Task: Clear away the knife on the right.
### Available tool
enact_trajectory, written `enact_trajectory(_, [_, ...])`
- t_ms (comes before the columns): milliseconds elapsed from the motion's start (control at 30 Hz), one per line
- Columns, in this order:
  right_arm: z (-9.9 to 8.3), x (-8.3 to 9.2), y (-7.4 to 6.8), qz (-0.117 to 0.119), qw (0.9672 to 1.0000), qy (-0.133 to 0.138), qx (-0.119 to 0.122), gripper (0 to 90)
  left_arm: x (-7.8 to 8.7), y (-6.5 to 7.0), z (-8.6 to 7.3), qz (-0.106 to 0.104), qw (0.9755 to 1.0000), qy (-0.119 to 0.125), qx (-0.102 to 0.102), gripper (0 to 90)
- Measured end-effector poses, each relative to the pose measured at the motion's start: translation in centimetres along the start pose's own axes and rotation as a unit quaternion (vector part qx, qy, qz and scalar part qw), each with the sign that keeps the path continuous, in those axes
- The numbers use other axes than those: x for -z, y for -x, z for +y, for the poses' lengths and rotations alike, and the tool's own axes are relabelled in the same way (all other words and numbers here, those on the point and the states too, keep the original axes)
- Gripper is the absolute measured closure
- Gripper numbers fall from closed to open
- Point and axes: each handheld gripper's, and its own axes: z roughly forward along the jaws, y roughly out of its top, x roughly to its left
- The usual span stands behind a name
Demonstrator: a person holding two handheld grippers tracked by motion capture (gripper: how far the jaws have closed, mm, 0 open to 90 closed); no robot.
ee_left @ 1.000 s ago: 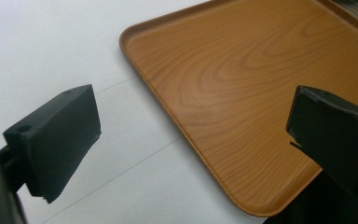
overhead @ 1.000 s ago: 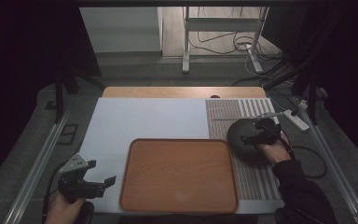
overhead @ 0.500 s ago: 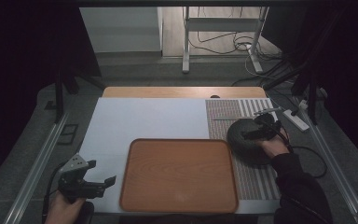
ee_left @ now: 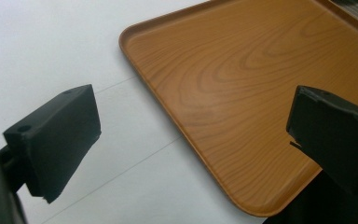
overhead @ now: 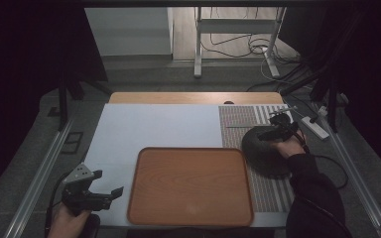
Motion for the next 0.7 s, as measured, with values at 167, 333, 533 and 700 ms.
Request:
enact_trajectory(167, [0.5,-0.4,0.3,-0.001,1.0,-0.002,0.002,1.2,0.0,0.0,0.0,-0.001,1.0,0.0,0.0,2.8])
enact_trajectory(333, [1.0,-0.7,1.0,-0.006,1.0,0.005,-0.002,15.5,0.0,0.0,0.0,-0.001,1.0,0.001,0.001,2.8])
enact_trajectory(533, [1.7,-1.0,2.3,-0.002,0.9998,0.016,-0.005,39.9,0.0,-0.1,0.0,-0.002,1.0,0.001,0.002,2.8])
enact_trajectory(700, [2.3,-1.5,3.3,0.019,0.9998,0.002,-0.009,59.6,0.0,-0.1,0.0,-0.002,1.0,0.0,0.002,2.8])
